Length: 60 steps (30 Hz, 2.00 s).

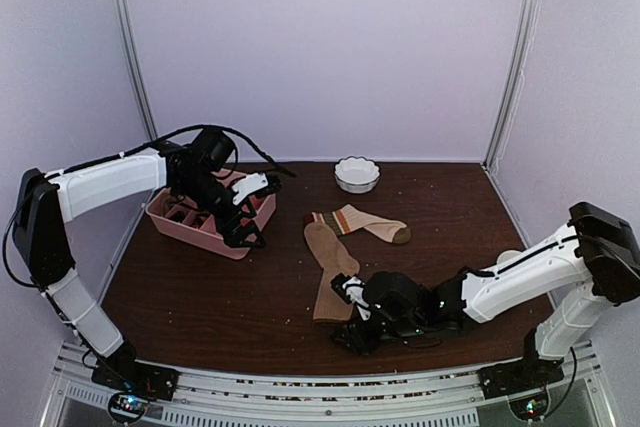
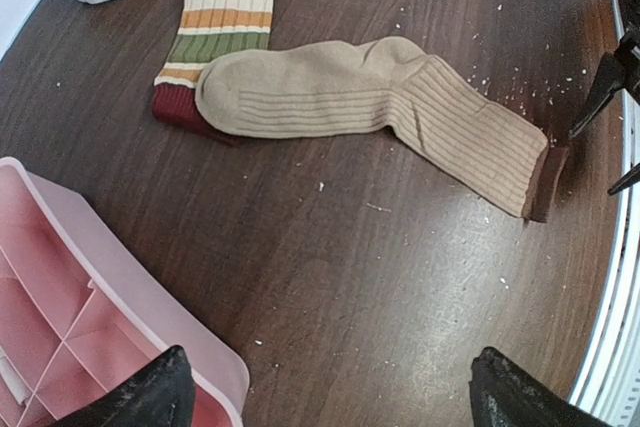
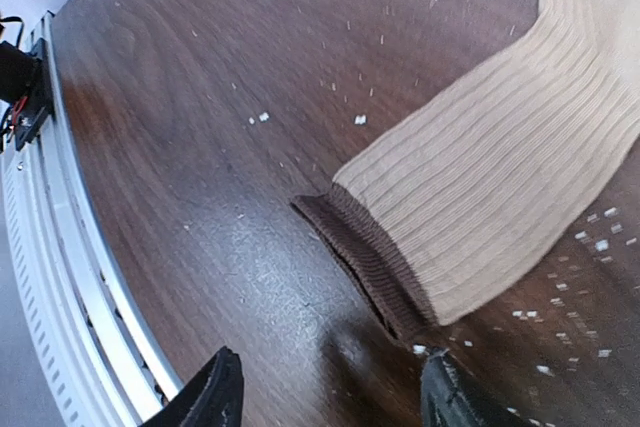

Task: Roll the socks
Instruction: Roll the sock at the center of the board.

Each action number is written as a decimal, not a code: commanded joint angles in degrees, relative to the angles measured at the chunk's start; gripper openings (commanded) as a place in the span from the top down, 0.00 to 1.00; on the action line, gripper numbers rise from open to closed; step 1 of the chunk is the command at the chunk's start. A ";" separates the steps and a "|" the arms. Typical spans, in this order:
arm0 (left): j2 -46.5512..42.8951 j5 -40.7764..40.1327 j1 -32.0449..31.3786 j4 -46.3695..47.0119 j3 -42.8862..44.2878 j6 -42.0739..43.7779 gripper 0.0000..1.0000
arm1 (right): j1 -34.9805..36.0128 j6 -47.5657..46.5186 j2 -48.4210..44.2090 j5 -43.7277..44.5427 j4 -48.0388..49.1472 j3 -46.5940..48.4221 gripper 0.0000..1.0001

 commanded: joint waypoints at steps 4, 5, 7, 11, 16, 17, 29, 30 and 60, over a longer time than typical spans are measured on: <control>-2.99 3.60 0.35 -3.66 -2.08 2.31 0.02 | 1.20 -15.15 -11.04 3.89 5.38 -9.11 0.37; -3.32 3.89 0.33 -4.26 -2.37 2.86 0.02 | 1.24 -17.54 -12.04 4.55 7.30 -10.28 0.36; -3.75 4.40 0.63 -5.51 -2.91 3.63 0.02 | 1.20 -22.44 -12.44 5.70 8.56 -10.64 0.37; -5.79 5.02 3.47 -5.07 -3.93 2.69 0.02 | 1.24 -28.00 -8.40 3.48 6.42 -7.24 0.44; -7.93 5.35 8.33 -3.53 -4.20 1.06 0.02 | 1.15 -30.51 -1.91 1.23 8.59 -3.78 0.55; -8.09 5.29 8.83 -3.60 -4.26 1.14 0.02 | 1.16 -30.59 -0.54 0.73 9.26 -3.26 0.57; -10.15 8.70 9.30 -7.17 -6.83 4.54 0.02 | 0.91 -29.08 7.59 -0.07 14.13 -0.19 0.94; -10.15 9.36 9.27 -7.63 -6.97 4.93 0.02 | 0.83 -28.49 7.69 0.23 14.45 -0.35 0.97; -7.64 8.27 -13.18 21.77 -24.16 -2.54 0.02 | -3.64 -32.86 3.43 -4.68 20.33 -7.53 0.61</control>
